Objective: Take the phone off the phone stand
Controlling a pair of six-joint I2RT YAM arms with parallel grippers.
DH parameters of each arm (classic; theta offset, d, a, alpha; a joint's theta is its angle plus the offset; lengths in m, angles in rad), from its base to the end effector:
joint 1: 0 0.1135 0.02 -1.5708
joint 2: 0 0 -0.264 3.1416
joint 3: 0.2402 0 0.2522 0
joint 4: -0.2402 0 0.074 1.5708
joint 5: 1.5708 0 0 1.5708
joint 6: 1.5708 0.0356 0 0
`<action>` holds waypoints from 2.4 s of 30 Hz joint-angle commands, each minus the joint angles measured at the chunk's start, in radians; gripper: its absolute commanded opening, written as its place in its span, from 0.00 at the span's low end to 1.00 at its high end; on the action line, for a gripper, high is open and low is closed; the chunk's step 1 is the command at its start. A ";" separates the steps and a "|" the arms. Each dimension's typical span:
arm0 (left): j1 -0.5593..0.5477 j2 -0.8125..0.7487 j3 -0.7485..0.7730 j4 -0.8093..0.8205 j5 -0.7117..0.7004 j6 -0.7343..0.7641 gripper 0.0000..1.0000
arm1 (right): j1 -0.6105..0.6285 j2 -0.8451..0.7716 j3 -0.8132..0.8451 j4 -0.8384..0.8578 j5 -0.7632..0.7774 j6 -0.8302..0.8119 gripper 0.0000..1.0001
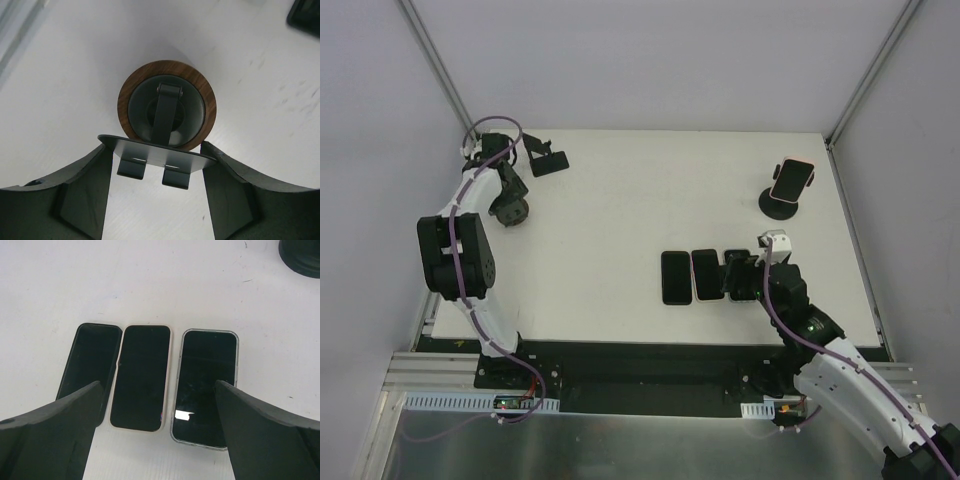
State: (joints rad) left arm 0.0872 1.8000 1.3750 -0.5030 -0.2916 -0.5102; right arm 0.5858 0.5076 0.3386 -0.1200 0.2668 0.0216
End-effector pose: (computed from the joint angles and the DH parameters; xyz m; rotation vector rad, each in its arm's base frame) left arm 0.3903 0.0444 0.2377 -0.8354 2.3061 0.1805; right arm 0.1258 0.0722 0.2289 -0.3360 1.8222 0.1752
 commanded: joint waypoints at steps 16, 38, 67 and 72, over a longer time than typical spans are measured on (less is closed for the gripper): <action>0.118 0.302 0.450 -0.002 0.095 0.091 0.57 | -0.007 0.020 0.065 0.054 0.083 0.055 0.96; 0.112 0.038 0.309 -0.017 0.278 0.007 0.99 | -0.007 0.020 0.057 0.083 0.083 0.100 0.96; -0.282 -0.189 0.228 -0.051 0.509 0.133 0.99 | -0.472 0.523 0.575 -0.118 -0.058 0.046 0.96; -0.325 -0.225 0.171 -0.054 0.557 0.183 0.99 | -0.540 0.632 0.672 -0.095 -0.029 -0.003 0.96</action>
State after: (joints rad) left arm -0.2008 1.6382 1.5799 -0.5423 0.2020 -0.3981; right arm 0.0887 1.0782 0.9115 -0.2272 0.2279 0.0731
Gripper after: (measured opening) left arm 0.991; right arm 0.961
